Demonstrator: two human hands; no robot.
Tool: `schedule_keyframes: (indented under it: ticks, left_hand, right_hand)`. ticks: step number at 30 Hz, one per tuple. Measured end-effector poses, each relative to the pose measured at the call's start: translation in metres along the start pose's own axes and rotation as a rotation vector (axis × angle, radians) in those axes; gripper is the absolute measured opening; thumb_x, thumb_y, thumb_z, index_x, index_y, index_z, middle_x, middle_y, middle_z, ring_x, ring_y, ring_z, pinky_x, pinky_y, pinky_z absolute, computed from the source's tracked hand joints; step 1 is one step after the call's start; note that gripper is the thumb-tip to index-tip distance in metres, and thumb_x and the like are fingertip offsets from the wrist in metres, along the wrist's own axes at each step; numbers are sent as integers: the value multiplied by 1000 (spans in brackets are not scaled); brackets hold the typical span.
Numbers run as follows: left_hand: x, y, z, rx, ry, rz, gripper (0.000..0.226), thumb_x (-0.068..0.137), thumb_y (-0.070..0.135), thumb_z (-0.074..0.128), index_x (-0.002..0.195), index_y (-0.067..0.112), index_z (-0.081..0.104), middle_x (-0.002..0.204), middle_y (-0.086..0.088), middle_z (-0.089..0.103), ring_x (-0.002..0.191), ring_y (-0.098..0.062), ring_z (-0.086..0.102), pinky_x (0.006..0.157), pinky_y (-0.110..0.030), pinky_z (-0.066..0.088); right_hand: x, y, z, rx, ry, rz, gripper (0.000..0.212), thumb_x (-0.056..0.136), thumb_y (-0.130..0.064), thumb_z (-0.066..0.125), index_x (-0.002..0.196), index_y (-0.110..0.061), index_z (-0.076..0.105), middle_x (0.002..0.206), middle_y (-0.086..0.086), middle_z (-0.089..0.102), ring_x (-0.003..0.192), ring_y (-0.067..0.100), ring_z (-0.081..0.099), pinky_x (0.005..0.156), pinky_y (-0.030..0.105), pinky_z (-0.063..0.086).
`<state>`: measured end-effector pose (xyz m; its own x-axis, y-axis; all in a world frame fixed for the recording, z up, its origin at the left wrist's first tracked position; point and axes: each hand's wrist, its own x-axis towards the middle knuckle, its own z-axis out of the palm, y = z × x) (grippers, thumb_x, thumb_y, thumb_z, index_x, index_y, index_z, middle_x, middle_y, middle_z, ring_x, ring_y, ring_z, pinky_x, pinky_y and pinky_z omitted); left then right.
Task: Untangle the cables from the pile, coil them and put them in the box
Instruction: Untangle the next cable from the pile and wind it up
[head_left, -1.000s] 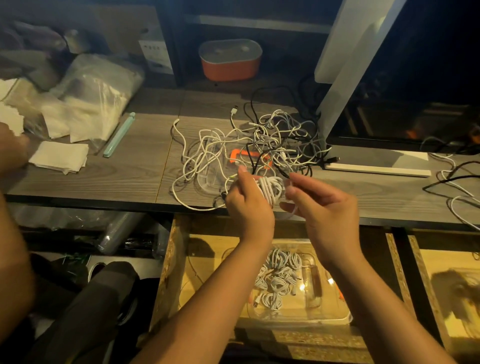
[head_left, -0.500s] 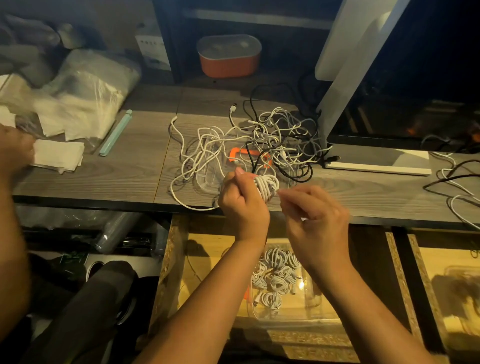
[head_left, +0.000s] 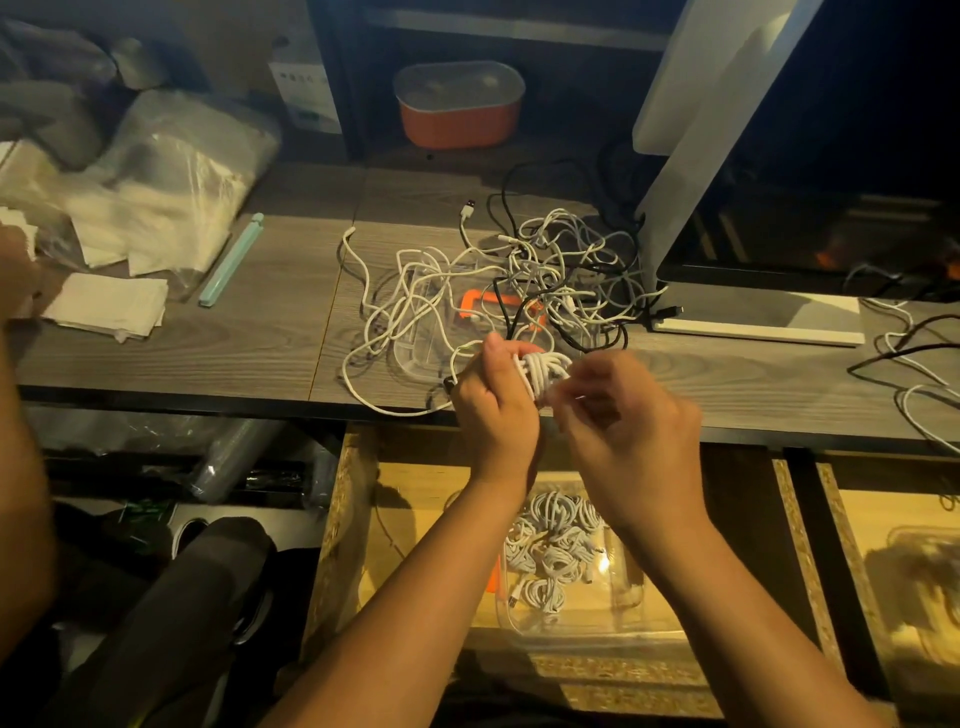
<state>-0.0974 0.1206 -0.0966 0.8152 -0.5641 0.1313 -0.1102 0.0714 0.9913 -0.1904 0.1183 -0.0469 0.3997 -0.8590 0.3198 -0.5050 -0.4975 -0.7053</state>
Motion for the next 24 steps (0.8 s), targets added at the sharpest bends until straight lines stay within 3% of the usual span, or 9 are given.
schedule_keyframes:
  ticks: [4,8,12,14,18,22,24]
  left_hand:
    - [-7,14,2,-35,12,-192,43,101,29,37,59,25,49,50,11,47,45,4,48,47,-12,33]
    - [-8,18,-3,-31,-133,-168,34,88,44,40,63,25,51,57,8,49,54,-5,46,56,-23,37]
    - [-3,17,-3,-21,5,-195,43,100,26,41,65,5,53,49,12,43,46,4,44,50,-15,32]
    - [-2,16,-3,-15,12,-197,42,101,25,37,63,11,47,46,11,42,46,4,42,51,-17,31]
    - [-9,16,-4,27,-86,-81,32,98,34,34,70,29,49,63,8,53,60,-8,52,56,-23,40]
    - [-11,13,-3,76,-116,86,26,95,24,34,74,30,48,67,14,50,63,6,51,58,-8,35]
    - [-12,11,-3,76,-120,99,25,95,22,34,76,27,49,68,15,50,65,9,52,59,-4,34]
  right_hand:
    - [2,2,-2,199,-56,136,22,78,-9,74,90,-21,60,79,-15,65,74,0,66,65,17,56]
    - [5,3,-4,288,-101,169,28,78,-6,73,84,-29,59,78,-9,68,71,3,67,65,23,57]
    - [0,-2,0,153,-152,61,27,81,-1,69,104,-15,67,89,-15,65,85,0,65,77,14,53]
    - [-2,-4,2,138,-156,42,31,82,3,66,106,-16,69,91,-17,64,88,2,64,78,16,53]
    - [-1,-2,1,513,-10,405,31,77,2,72,90,-27,69,77,-5,73,75,9,70,69,22,56]
    - [-5,-5,3,687,104,549,22,78,4,70,92,-13,68,69,0,71,64,12,68,59,18,53]
    - [-8,-5,5,673,120,541,22,80,0,69,94,-17,68,71,-1,72,67,11,69,61,17,52]
